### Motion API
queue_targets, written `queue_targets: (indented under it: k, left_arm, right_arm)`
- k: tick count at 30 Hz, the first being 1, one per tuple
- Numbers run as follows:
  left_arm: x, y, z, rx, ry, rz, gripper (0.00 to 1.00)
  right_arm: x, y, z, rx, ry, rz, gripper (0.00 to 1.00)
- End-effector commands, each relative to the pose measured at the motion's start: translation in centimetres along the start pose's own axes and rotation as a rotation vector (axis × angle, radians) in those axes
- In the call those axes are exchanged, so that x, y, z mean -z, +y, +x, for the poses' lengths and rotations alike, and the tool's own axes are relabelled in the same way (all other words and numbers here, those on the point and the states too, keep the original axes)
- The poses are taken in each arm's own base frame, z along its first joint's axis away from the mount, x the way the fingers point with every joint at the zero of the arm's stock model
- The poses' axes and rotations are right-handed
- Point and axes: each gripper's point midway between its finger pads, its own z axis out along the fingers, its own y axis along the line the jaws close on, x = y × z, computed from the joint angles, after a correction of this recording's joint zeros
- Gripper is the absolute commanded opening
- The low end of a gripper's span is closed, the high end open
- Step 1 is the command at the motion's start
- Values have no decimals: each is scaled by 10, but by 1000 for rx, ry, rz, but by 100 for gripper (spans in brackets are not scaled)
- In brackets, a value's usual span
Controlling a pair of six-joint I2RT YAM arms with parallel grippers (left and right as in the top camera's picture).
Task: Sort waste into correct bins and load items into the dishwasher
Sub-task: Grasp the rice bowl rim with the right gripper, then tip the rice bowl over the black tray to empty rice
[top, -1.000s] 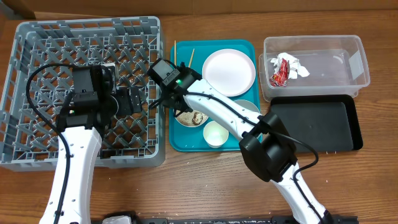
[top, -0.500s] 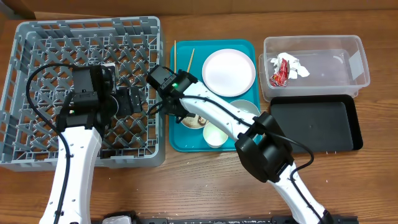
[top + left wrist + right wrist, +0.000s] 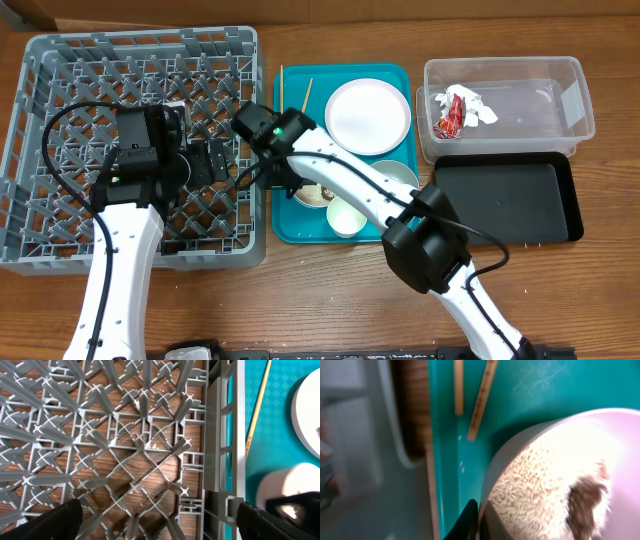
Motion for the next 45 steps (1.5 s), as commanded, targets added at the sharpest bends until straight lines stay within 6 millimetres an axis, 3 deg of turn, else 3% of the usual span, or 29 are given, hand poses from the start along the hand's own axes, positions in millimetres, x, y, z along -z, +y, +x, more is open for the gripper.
queue_targets:
  k: [1, 8, 11, 17, 21, 25, 27, 29, 37, 45]
  left_arm:
    - [0, -4, -4, -24, -6, 1, 100]
    - [0, -4, -4, -24, -6, 1, 100]
    - [0, -4, -4, -24, -6, 1, 100]
    - [0, -4, -4, -24, -6, 1, 100]
    - [0, -4, -4, -24, -6, 1, 100]
    - [0, -4, -4, -24, -6, 1, 100]
    - [0, -4, -4, -24, -6, 1, 100]
    - [0, -4, -4, -24, -6, 1, 100]
    - [-1, -4, -3, -24, -3, 1, 100]
    - [-1, -4, -3, -24, -2, 1, 100]
  right_arm:
    - [55, 4, -21, 82, -51, -77, 4]
    - [146, -19, -28, 158, -123, -113, 4]
    - [182, -20, -31, 209, -161, -215, 4]
    - [256, -58, -37, 146, -303, -276, 4]
    - [277, -97, -25, 107, -315, -244, 4]
    - [263, -161, -1, 0, -229, -144, 4]
    - [248, -204, 18, -86, -163, -88, 4]
    - [238, -227, 26, -136, -142, -80, 4]
    - [192, -254, 38, -85, -138, -293, 4]
    - [155, -269, 36, -52, -196, -651, 4]
